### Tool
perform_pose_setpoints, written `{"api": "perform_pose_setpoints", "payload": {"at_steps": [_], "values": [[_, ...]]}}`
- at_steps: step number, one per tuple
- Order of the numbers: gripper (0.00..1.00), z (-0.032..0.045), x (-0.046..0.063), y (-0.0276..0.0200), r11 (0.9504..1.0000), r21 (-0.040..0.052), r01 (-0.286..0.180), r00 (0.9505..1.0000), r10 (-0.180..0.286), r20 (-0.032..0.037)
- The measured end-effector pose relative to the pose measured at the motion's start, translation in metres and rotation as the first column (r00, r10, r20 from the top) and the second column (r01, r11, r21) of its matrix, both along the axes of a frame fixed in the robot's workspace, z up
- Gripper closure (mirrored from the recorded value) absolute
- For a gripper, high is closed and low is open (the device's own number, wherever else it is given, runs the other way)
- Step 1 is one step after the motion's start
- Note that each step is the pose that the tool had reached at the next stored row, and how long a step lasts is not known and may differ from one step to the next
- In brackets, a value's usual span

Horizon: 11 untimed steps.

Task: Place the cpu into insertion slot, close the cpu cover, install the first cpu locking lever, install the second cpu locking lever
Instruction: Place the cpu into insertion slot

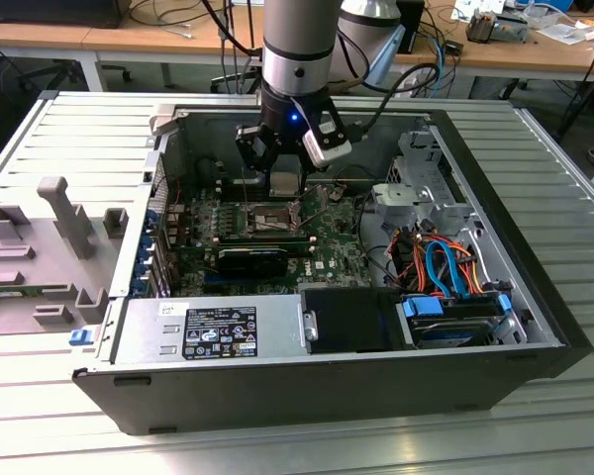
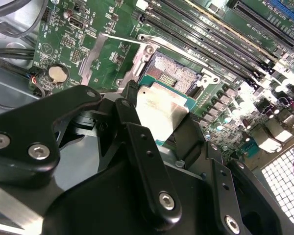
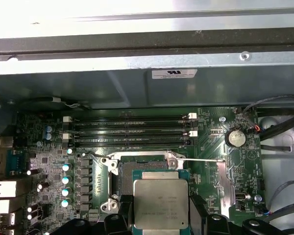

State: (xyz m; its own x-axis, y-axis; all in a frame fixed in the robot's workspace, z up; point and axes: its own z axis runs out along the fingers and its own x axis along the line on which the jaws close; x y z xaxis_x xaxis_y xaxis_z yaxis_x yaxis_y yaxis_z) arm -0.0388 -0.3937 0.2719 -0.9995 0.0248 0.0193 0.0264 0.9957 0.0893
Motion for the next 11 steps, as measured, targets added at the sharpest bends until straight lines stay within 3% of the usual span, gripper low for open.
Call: {"api": "perform_pose_setpoints", "payload": {"at_steps": [11], "values": [[0.46, -0.0020, 0.0000, -0.0011, 1.0000, 0.0000, 0.000, 1.0000, 0.000, 0.0000]]}}
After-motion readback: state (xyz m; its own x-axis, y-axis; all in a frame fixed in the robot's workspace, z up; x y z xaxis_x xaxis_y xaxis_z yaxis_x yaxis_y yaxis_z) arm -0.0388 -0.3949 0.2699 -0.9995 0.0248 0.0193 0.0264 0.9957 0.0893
